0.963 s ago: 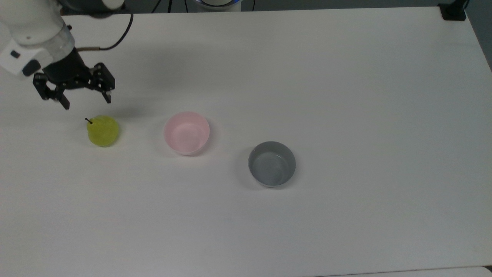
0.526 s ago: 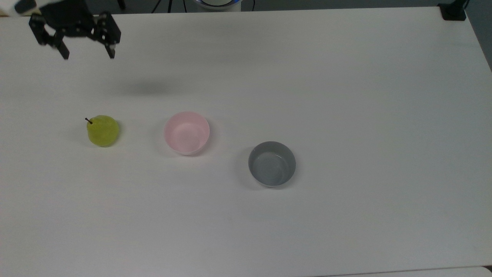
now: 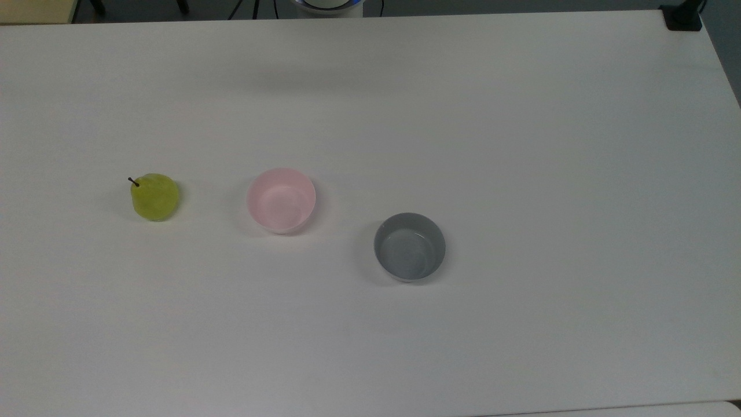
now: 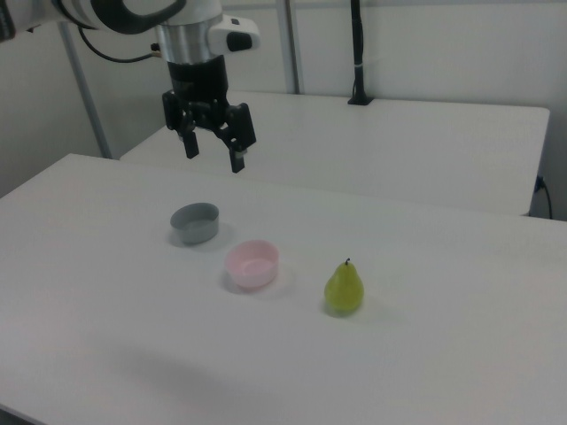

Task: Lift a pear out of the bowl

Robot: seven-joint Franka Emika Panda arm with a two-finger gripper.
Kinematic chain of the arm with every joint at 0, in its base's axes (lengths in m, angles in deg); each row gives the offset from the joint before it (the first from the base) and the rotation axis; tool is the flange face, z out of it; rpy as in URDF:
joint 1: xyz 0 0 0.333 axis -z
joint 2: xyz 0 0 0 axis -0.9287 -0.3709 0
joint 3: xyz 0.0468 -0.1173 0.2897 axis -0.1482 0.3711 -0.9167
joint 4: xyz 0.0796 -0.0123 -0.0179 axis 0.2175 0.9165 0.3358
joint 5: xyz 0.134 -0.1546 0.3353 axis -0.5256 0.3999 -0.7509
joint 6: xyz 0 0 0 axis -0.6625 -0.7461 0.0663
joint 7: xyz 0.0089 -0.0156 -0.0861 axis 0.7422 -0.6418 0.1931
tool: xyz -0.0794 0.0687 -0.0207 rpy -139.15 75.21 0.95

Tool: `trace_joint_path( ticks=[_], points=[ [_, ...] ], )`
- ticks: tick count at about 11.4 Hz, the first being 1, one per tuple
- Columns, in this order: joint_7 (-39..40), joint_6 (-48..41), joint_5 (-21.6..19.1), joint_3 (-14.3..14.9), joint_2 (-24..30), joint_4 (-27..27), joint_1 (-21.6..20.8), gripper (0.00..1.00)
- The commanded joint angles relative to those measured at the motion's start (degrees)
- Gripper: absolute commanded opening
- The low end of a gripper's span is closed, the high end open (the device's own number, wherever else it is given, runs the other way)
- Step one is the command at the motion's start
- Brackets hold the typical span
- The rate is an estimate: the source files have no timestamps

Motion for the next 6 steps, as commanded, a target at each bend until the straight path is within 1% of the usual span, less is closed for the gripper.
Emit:
trace_joint_path(
  ticks=[1, 2, 3, 4, 5, 6],
  points=[
    [-1.32, 0.08, 0.76, 1.09, 1.54, 2.62, -5.2, 1.0],
    [-1.14, 1.57, 0.42, 1.0, 1.63, 2.72, -5.3, 1.0],
    [-1.05, 4.54, -0.55, 1.0, 2.76, 3.93, -5.38, 1.0],
    [-0.7, 8.57, -2.21, 0.91, 3.73, 6.64, -5.65, 1.0],
    [-0.7, 10.7, -2.31, 0.56, 4.26, 7.98, -5.65, 1.0],
    [-0.61, 10.72, -2.31, 0.47, 4.27, 7.9, -5.56, 1.0]
  ],
)
